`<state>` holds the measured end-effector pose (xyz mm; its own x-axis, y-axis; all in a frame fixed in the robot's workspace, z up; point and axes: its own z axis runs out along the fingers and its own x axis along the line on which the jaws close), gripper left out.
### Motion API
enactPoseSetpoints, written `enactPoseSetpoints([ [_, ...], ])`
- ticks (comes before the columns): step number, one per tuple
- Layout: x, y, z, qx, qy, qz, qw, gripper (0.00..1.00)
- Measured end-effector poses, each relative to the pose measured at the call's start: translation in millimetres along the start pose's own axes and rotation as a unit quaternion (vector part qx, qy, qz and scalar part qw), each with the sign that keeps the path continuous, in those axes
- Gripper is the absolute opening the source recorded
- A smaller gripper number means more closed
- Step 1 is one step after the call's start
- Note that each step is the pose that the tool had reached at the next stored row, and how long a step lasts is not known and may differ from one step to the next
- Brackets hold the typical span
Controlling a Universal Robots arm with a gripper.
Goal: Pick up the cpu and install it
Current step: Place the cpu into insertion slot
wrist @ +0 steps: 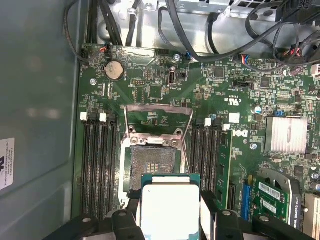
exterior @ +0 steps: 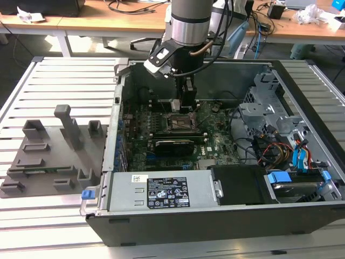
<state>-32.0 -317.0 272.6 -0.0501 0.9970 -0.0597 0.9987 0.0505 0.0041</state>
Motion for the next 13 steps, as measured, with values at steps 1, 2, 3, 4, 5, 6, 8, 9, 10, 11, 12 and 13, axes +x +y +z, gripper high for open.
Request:
enactPoseSetpoints([
  [1,0.0,0.0,0.1,0.0,0.0,0.0,1.0,0.55],
  [2,0.1,0.0,0.7,0.0,0.0,0.0,1.0,0.55],
  [3,0.1,0.0,1.1,0.0,0.0,0.0,1.0,0.55],
  [4,0.1,0.0,1.9,-0.0001,0.0001,0.0,1.0,0.55],
  [5,0.2,0.0,2.4,-0.0001,0.0,0.0,1.0,0.55],
  [6,0.2,0.0,2.9,0.0,0.0,0.0,1.0,0.55],
  [8,0.3,0.0,3.8,0.0,0.0,0.0,1.0,0.55],
  [9,0.3,0.0,4.3,0.0,0.0,0.0,1.0,0.55],
  [10,0.3,0.0,5.5,0.0,0.0001,0.0,1.0,0.55],
  [11,0.4,0.0,6.7,0.0,0.0,0.0,1.0,0.55],
  [12,0.4,0.0,7.4,-0.0001,0.0,0.0,1.0,0.55],
  [13,0.5,0.0,8.0,0.0,0.0001,0.0,1.0,0.55],
])
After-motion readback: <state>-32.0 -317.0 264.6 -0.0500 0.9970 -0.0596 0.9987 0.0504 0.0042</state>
